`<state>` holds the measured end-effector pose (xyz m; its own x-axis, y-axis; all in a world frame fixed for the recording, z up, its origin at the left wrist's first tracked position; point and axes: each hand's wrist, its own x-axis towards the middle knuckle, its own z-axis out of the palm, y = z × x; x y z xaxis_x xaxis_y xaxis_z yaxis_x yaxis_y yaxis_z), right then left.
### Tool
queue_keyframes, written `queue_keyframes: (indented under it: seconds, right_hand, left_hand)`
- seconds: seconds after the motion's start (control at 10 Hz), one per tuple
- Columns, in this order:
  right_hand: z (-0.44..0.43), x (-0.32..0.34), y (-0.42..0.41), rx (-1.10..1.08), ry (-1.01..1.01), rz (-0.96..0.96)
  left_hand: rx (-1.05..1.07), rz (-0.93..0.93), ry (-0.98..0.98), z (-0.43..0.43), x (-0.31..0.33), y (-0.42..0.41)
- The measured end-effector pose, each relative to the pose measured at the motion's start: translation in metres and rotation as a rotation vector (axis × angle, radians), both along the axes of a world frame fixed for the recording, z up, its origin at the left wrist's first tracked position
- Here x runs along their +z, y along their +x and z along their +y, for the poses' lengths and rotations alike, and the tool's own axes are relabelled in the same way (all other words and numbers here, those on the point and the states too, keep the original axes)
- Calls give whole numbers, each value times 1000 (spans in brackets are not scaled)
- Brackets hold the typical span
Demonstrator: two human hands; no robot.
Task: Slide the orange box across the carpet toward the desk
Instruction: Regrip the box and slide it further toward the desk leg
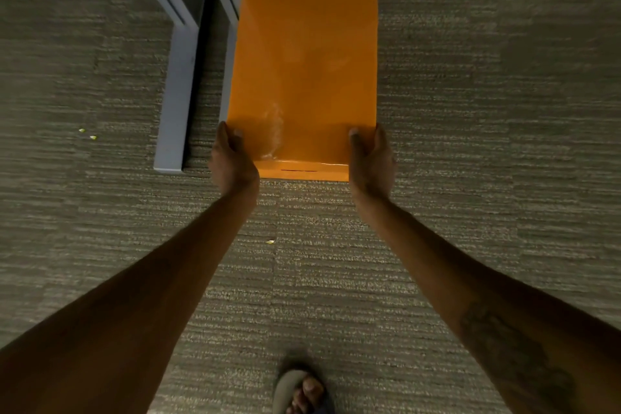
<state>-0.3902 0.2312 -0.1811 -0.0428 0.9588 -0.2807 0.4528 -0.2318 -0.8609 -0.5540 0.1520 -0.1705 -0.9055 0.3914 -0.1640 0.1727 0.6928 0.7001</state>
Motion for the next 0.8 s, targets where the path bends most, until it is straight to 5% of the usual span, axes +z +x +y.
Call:
queue_keyframes:
  seconds: [0.2,0.5,0.8]
  right_hand:
    - [0,0,2,26,10,-37]
    - [0,4,5,140,14,-112]
    - [-22,3,37,261,181,-109]
  left_hand:
    - [-42,-16,-30,-2,5,1]
    - [-253,223,-224,-16,4,20]
    - [-410,311,-133,-32,-8,72]
